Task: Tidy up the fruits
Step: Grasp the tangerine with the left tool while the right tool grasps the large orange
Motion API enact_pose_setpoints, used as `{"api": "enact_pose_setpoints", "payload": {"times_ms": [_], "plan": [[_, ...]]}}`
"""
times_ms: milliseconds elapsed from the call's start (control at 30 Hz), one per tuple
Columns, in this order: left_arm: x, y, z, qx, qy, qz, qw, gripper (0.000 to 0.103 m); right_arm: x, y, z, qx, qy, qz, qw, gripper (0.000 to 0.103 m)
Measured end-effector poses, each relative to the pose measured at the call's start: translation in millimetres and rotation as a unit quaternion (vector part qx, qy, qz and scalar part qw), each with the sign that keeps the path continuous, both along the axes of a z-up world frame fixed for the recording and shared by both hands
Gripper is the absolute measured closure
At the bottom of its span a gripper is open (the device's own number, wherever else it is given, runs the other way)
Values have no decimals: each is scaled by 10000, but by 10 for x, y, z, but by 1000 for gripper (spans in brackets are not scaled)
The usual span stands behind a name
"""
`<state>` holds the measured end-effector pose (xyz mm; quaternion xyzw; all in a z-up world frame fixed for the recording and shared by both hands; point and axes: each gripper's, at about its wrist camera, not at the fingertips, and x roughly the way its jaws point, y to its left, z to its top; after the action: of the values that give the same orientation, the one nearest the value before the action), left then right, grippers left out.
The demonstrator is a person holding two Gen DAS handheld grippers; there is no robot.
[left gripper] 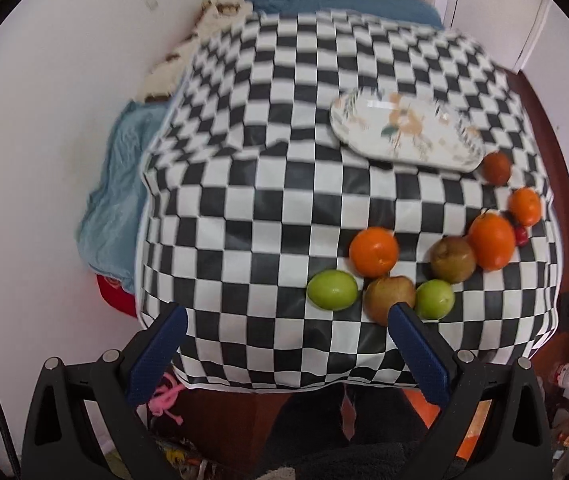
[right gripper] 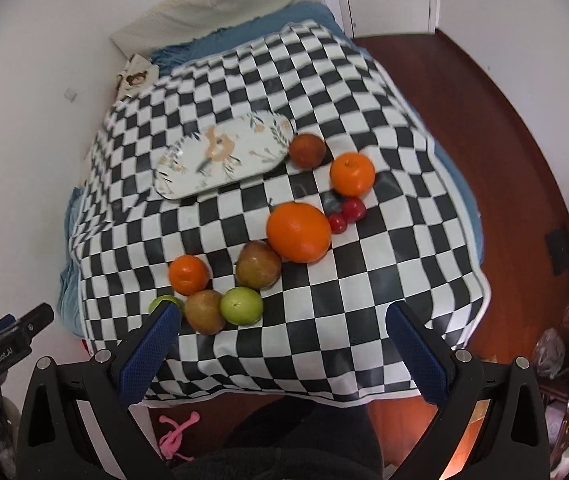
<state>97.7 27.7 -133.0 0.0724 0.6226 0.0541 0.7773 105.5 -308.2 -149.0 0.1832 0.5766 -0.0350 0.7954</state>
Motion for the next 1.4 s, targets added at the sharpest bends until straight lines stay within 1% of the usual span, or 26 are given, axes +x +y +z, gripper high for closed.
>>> {"api": "enact_pose_setpoints", "payload": {"times_ms": [33,67,100,133,167,233,400,433,500,633,700,733,767,800,833,867,1000,1100,1133,1167,1300,1367,1400], "plan": [[60,32,-141,-40,187,77,9998,0,86,-27,-163,69,132,-32,9999,0],[145,82,-330,-219,464,193,9985,0,174,-45,-312,157,256,-21,9995,1],[201,115,-464,-320,656,312,9968,0,266,-67,-437,237,340,-30,9991,4],[259,155,-590,-391,846,451,9946,1,335,-77,-532,264,398,-46,9988,4],[328,183,-709,-546,1021,568,9917,1,415,-84,-627,256,462,-30,9986,5],[485,180,-893,-720,1155,702,9882,3,571,-96,-770,260,575,-17,9980,6],[872,-68,-1299,-1118,1681,511,9781,3,921,-134,-1071,338,805,-55,9962,7],[934,-119,-1368,-1141,1781,477,9762,3,992,-140,-1141,323,884,-84,9955,7],[1052,-257,-1546,-1239,2054,403,9700,3,1109,-142,-1261,370,1022,-114,9940,7],[1151,-460,-1834,-1338,2463,317,9594,3,1270,-122,-1505,474,1320,-159,9900,7],[1155,-515,-1931,-1316,2575,319,9568,3,1320,-92,-1600,437,1415,-147,9889,9],[1155,-537,-1962,-1336,2589,323,9561,5,1344,-77,-1656,439,1474,-142,9880,10],[1148,-549,-1997,-1304,2570,332,9570,18,1358,-72,-1700,471,1529,-144,9870,14],[1143,-553,-2016,-1359,2572,362,9561,27,1375,-67,-1759,588,1566,-174,9858,14],[1137,-560,-2027,-1567,2581,417,9524,32,1381,-64,-1788,654,1569,-208,9852,15],[1131,-554,-2050,-1658,2561,433,9513,40,1392,-54,-1808,682,1562,-220,9851,16],[1109,-704,-2034,-1451,2408,278,9593,40,1439,4,-1846,557,1653,-237,9844,15],[1085,-783,-2025,-1420,2339,192,9616,40,1492,48,-1879,478,1773,-230,9827,15],[1081,-791,-1986,-1443,2325,154,9617,40,1505,65,-1897,440,1832,-204,9819,14],[1103,-770,-1838,-1480,2333,115,9610,40,1523,83,-1920,415,1895,-200,9808,14],[1113,-720,-1797,-1605,2325,79,9592,40,1569,144,-1963,339,1901,-216,9809,14],[1170,-568,-1795,-1611,2351,103,9585,40,1563,142,-1981,374,1873,-270,9812,14],[1181,-580,-1796,-1588,2360,98,9586,40,1553,114,-1994,394,1882,-282,9809,14]]}}
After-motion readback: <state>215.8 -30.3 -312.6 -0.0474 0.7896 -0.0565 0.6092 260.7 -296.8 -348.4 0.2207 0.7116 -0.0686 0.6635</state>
